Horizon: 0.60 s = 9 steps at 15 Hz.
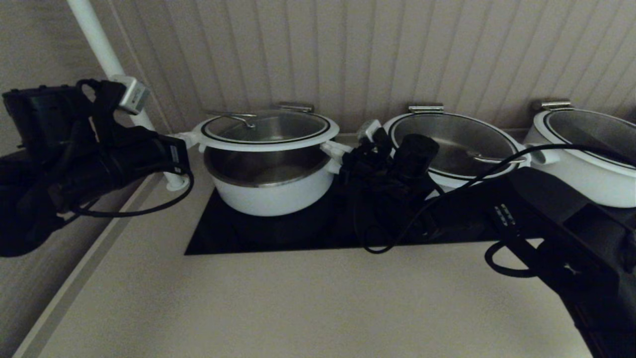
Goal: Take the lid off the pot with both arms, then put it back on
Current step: Hold the pot lid with the right arm
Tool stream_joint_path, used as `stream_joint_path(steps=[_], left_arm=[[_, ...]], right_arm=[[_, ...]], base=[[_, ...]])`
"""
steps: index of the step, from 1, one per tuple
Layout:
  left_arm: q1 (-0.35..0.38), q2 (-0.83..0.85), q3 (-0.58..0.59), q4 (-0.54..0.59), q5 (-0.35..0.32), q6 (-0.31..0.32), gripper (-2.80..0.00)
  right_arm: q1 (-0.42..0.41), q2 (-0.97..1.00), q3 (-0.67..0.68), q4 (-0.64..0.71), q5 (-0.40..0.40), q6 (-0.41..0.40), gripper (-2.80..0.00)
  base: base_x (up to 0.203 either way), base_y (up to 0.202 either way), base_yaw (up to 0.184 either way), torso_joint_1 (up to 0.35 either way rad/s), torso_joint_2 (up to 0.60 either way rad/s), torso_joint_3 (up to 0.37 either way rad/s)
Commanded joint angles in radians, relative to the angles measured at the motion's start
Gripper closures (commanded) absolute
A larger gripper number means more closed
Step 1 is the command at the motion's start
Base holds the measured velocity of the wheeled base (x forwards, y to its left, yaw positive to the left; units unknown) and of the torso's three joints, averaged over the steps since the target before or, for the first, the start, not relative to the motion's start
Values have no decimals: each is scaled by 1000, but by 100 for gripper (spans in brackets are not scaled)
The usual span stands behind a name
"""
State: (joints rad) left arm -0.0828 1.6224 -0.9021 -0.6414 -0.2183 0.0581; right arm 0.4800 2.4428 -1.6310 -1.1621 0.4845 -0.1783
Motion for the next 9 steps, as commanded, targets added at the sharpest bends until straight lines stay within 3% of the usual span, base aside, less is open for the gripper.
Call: stream_joint_path(steps=[1,9], left_arm=[[0,-32,25,-4,-1,0,0],[0,-116,150,-8,-1,0,0]], right_arm=[[-5,-1,-3,-7,3,-1,0],[-17,5,-34,-1,3,-1,0]], base=[[0,0,0,0,0,0],[0,0,0,0,0,0]])
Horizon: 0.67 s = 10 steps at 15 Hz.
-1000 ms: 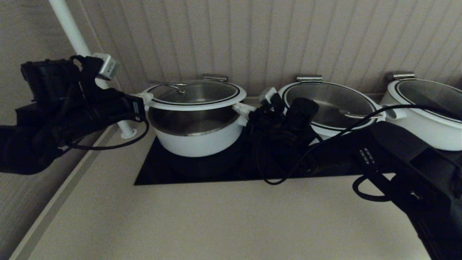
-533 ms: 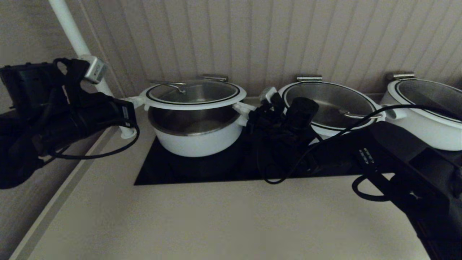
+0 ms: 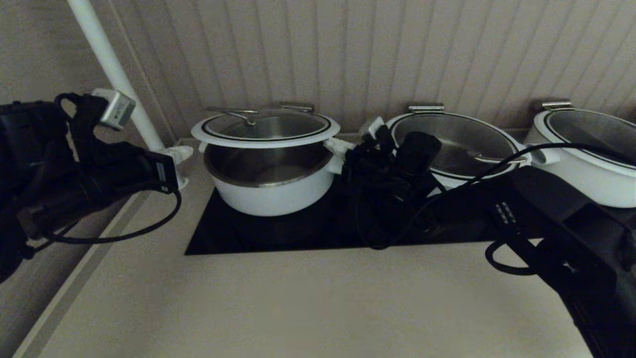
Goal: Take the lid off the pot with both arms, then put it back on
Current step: Hold the pot lid with the right arm, then open the pot lid completely
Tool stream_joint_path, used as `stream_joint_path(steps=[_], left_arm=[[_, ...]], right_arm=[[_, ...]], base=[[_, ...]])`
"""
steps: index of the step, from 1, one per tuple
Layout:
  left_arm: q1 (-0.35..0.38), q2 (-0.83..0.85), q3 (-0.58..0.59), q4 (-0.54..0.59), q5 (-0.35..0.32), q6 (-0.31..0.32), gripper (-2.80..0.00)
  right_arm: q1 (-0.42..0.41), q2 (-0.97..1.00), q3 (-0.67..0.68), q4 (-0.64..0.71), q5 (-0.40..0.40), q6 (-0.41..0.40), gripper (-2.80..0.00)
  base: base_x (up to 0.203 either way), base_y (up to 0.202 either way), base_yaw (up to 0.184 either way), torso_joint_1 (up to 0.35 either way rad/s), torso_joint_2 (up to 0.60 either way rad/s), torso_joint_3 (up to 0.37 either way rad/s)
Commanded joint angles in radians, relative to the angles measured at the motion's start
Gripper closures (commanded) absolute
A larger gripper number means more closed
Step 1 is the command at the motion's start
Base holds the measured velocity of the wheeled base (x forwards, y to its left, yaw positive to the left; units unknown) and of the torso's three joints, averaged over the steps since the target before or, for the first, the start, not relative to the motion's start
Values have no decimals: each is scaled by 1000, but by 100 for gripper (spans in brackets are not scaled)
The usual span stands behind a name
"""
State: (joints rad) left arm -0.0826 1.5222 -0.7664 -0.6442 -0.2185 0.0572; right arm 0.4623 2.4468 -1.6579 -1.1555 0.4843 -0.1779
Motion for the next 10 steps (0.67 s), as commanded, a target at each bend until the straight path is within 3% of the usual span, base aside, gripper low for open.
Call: stream_joint_path(steps=[1,5,10], left_arm=[[0,-28,35,-7,-2,1,0],[-2,-57,112,-12,-4,4,0],[-10,-28,115,-14,-3,6,0]], right_arm=[[-1,1,-8,-7,4,0,0],[-3,9,-46,22,4,-1,0],[-7,11,-79,46,4,-2,0]], base=[[0,0,0,0,0,0],[0,0,0,0,0,0],[0,0,0,0,0,0]])
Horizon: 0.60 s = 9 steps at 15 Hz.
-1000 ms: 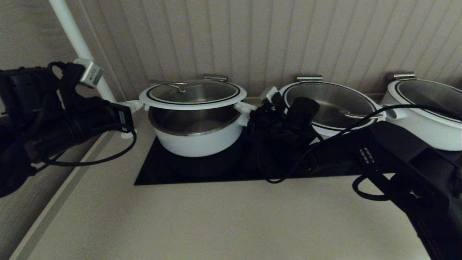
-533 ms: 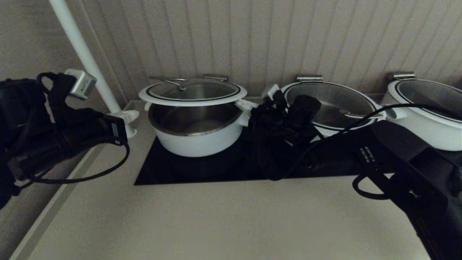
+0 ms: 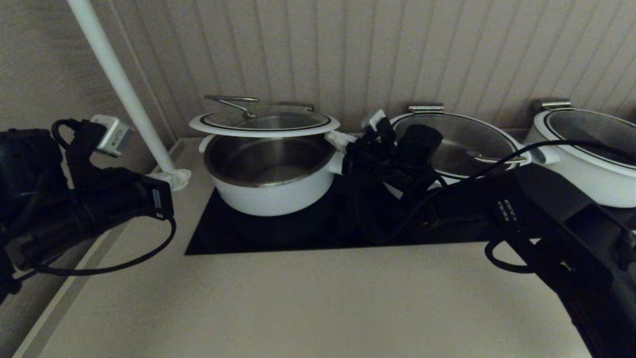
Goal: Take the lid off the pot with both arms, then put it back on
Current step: Open the pot lid completely
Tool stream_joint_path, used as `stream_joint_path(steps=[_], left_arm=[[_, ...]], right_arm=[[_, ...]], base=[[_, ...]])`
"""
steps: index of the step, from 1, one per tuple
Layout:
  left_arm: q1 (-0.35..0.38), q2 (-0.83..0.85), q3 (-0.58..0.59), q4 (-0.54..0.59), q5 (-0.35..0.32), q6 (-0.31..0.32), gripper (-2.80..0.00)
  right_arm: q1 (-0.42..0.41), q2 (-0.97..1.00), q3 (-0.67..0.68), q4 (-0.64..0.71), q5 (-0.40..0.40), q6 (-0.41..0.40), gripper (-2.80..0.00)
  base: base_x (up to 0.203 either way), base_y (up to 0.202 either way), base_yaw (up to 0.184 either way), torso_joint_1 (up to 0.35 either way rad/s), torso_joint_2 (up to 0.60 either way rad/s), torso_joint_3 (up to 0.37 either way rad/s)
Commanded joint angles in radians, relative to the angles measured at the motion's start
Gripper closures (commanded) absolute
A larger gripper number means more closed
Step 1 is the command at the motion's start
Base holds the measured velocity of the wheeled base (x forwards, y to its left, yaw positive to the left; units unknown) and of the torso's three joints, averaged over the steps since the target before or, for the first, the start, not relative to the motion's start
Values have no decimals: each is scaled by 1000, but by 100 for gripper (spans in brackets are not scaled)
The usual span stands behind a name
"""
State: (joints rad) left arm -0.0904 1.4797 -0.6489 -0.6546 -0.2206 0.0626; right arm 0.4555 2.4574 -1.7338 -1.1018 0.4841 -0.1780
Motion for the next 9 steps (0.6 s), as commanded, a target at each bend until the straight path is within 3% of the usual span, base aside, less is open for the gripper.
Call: stream_joint_path(steps=[1,9], left_arm=[[-8,26,-11,-5,0,0,0],[-44,150,-176,-6,1,-1,0]], right_arm=[[0,0,-3,-7,4,-1,0],[0,0,-3,-7,4,-1,0]], base=[[0,0,0,0,0,0],[0,0,0,0,0,0]])
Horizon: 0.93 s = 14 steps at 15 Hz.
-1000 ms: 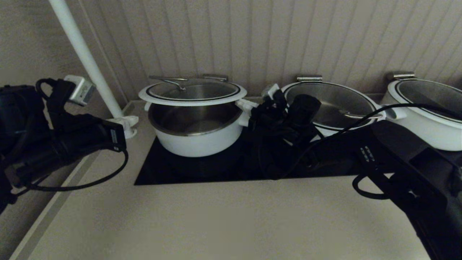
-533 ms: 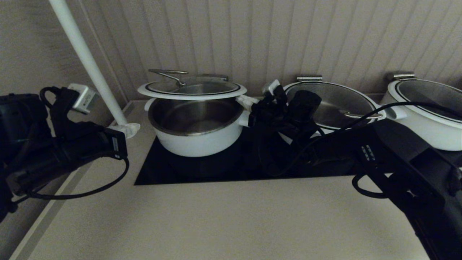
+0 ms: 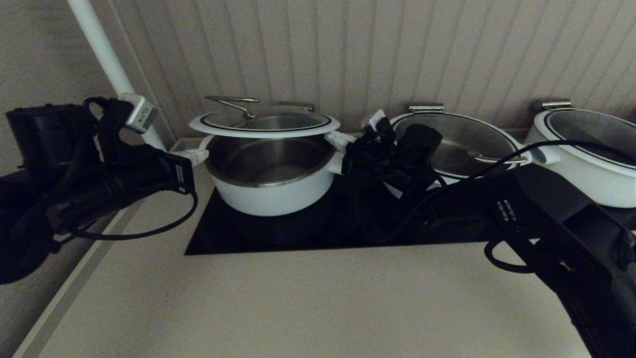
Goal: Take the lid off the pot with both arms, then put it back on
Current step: Open the pot lid completely
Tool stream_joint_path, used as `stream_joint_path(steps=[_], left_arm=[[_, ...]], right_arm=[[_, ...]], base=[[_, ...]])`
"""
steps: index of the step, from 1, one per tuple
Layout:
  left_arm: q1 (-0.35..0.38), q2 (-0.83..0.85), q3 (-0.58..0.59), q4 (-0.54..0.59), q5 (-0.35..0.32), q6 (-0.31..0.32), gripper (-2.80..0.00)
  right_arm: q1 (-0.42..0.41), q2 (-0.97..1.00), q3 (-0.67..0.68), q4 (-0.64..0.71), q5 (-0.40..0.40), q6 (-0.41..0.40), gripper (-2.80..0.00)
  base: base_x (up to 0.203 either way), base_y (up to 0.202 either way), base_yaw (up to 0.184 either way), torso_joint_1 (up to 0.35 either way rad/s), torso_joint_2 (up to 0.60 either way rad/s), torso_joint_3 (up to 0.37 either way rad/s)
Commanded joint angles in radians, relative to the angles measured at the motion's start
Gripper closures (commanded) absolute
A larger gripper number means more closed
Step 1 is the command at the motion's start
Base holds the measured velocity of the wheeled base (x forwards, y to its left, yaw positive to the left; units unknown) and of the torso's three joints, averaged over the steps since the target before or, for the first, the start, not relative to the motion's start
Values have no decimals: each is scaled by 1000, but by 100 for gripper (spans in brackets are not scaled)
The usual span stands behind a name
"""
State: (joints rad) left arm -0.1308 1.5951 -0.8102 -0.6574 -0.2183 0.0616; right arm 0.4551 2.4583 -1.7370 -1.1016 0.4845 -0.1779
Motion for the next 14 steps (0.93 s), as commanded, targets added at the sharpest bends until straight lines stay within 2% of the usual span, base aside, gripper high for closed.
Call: stream_joint_path(steps=[1,4,8,14], left_arm=[[-19,48,-24,-4,1,0,0],[-43,83,-38,-11,4,0,0],[-43,142,-45,-103,8,0,0],[-41,192,-125,-104,10,-3,0]], right_arm=[[0,0,1,-6,3,-2,0],[0,1,1,-7,3,-2,0],[-10,6,0,-7,5,-2,0],[-15,11,1,-11,5,-2,0]], base=[[0,0,0,0,0,0],[0,0,0,0,0,0],[0,0,0,0,0,0],[0,0,0,0,0,0]])
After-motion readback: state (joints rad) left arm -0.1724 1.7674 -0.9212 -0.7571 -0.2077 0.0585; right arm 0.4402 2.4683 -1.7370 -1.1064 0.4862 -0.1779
